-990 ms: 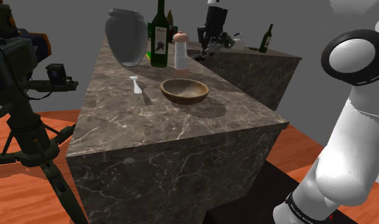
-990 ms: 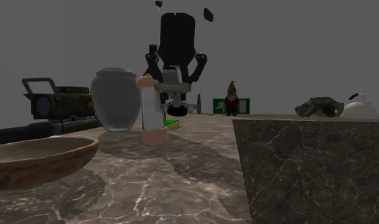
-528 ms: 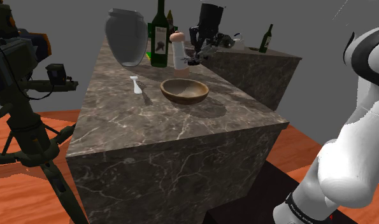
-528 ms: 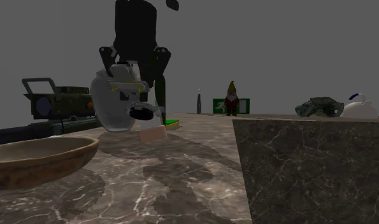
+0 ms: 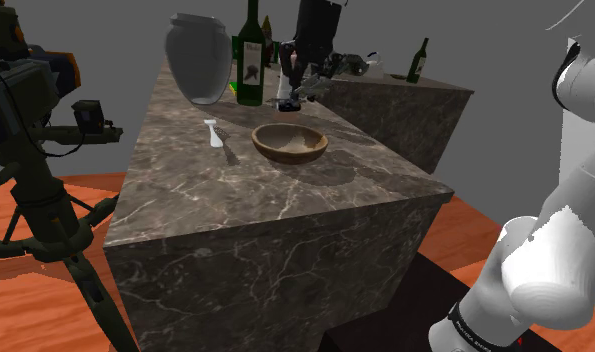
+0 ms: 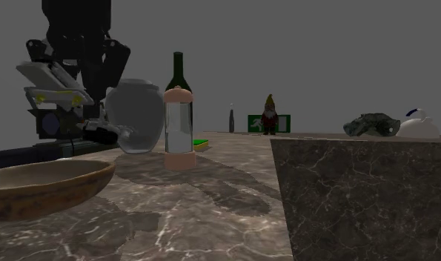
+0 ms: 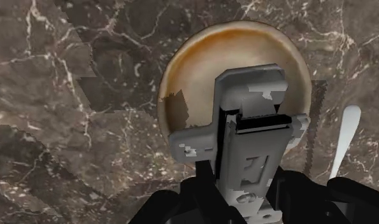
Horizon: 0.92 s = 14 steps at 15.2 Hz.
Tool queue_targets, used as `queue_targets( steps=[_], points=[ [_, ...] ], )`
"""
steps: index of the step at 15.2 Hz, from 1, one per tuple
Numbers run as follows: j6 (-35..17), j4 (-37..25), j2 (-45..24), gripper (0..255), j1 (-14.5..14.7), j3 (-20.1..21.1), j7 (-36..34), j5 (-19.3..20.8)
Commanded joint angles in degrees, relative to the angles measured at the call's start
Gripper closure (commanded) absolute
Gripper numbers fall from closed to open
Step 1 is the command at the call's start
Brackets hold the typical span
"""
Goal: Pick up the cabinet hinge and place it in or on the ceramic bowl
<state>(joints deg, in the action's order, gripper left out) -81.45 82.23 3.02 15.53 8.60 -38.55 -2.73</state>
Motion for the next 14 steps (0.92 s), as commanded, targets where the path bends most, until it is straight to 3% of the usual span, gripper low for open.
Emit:
queue_targets(
  steps=[1,14],
  points=[
    [-0.34,0.44,0.22,255,1.27,1.45,-2.84,0.01],
    [-10.67,14.52,4.10,255,2.07,2.29,-3.92,-0.68]
  ],
)
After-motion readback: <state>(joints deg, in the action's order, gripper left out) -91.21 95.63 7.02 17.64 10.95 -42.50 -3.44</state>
